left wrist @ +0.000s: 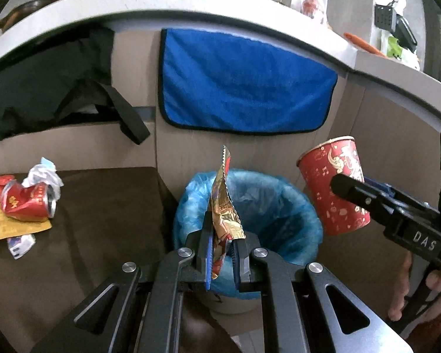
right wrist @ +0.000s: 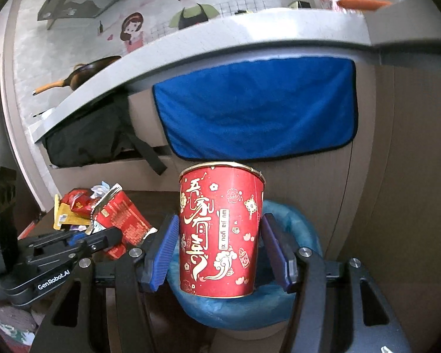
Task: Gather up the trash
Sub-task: 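Carry cup and gold wrapper over the blue bin and open both tools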
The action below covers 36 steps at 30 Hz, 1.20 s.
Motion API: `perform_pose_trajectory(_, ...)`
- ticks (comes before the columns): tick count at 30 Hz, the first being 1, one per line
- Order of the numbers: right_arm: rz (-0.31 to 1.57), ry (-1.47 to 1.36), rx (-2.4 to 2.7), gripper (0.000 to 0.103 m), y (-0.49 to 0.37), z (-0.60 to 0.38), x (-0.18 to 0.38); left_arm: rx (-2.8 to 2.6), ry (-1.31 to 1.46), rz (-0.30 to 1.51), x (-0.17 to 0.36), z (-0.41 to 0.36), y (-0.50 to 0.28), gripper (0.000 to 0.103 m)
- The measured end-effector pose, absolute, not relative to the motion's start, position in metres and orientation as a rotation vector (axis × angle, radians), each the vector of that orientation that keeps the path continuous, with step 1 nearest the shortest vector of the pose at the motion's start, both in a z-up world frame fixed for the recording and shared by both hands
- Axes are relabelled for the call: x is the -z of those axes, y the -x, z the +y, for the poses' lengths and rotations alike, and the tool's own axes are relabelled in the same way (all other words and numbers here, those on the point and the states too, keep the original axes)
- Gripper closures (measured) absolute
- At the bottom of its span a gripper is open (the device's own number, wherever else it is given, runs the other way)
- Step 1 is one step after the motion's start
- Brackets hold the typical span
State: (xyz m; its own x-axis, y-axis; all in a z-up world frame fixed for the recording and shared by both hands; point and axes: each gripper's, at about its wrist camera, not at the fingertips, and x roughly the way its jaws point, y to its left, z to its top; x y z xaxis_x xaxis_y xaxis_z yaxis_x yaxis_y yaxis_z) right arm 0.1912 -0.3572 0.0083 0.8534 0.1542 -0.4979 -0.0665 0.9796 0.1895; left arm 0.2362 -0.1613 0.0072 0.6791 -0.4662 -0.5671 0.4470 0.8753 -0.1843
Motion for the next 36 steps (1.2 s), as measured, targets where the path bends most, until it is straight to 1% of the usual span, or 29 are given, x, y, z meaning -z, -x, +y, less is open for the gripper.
perform_pose_trajectory(19, 0.661, -0.257, -0.095, 0.048, -0.244, -0.381, 0.042, 0.566, 0.026, 0.762, 0.026, -0.188, -0.287, 0.092)
perform_pose_trajectory(36, 0.721, -0.240, -0.068, 0.048, -0.265, -0.385, 0.061, 0.615, 0.048, 0.827, 0.043, -0.198, -0.306, 0.092)
